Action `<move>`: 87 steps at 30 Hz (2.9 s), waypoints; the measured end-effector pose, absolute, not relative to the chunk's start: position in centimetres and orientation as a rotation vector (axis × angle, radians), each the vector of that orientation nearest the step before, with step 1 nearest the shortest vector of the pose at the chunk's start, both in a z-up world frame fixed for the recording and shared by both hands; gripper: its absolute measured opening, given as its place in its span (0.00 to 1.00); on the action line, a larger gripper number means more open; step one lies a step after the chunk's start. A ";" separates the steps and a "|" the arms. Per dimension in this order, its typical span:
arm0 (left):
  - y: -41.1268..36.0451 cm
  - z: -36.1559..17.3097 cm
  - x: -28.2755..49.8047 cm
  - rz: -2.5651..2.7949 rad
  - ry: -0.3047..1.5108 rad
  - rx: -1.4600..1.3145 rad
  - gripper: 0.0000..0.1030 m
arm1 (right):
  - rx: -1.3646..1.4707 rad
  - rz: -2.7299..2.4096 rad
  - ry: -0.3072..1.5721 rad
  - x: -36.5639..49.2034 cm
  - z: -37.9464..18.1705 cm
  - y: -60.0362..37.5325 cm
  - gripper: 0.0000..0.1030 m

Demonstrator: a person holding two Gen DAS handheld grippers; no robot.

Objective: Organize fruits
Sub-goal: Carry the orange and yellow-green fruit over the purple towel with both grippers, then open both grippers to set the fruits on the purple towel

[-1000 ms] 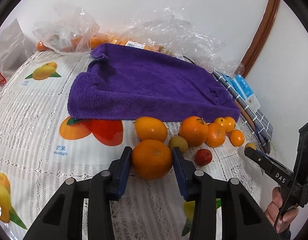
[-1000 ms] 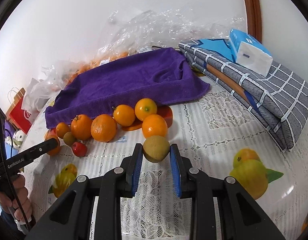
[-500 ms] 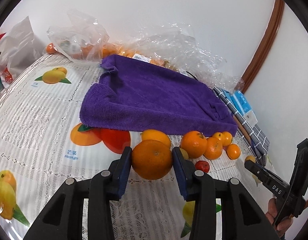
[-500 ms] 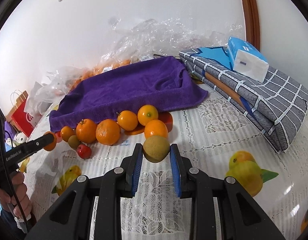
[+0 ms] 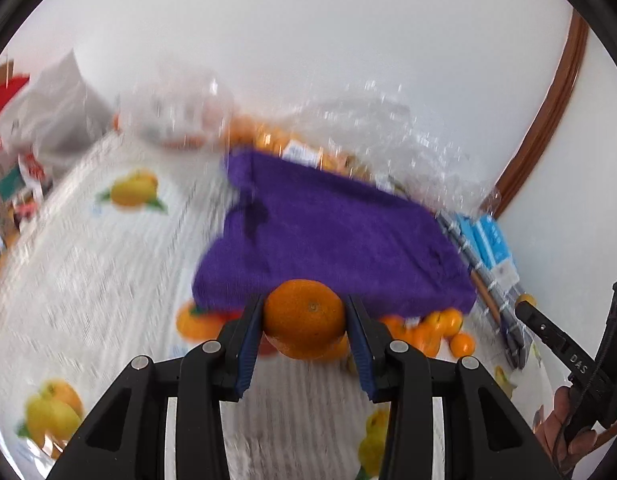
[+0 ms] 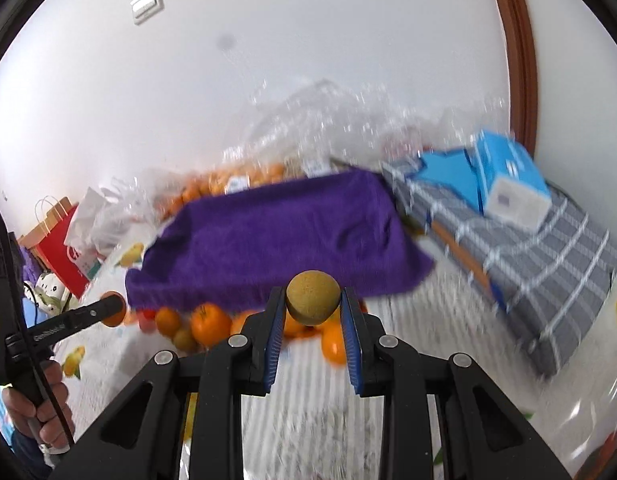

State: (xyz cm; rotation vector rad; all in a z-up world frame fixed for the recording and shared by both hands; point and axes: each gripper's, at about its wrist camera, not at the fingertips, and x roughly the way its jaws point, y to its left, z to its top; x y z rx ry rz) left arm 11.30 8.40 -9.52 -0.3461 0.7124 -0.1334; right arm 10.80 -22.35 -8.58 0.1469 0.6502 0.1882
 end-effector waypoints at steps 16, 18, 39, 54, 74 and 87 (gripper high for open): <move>6.7 -4.7 20.2 -0.166 0.634 -0.287 0.38 | 0.125 0.160 0.583 18.8 -4.9 -19.6 0.27; 6.4 -5.5 21.3 -0.161 0.661 -0.281 0.38 | 0.118 0.157 0.588 19.7 -5.4 -19.3 0.27; 5.2 -13.0 26.1 -0.138 0.883 -0.200 0.38 | 0.096 0.140 0.823 25.9 -14.1 -18.0 0.27; 4.3 -14.3 26.6 -0.119 0.931 -0.140 0.38 | 0.113 0.147 0.878 26.4 -15.4 -18.5 0.28; 4.4 -9.8 17.9 -0.099 0.795 -0.024 0.54 | 0.065 0.118 0.735 17.0 -9.5 -19.4 0.80; 5.6 -12.0 12.8 -0.112 0.829 -0.035 0.54 | 0.066 0.066 0.746 11.3 -11.6 -21.1 0.80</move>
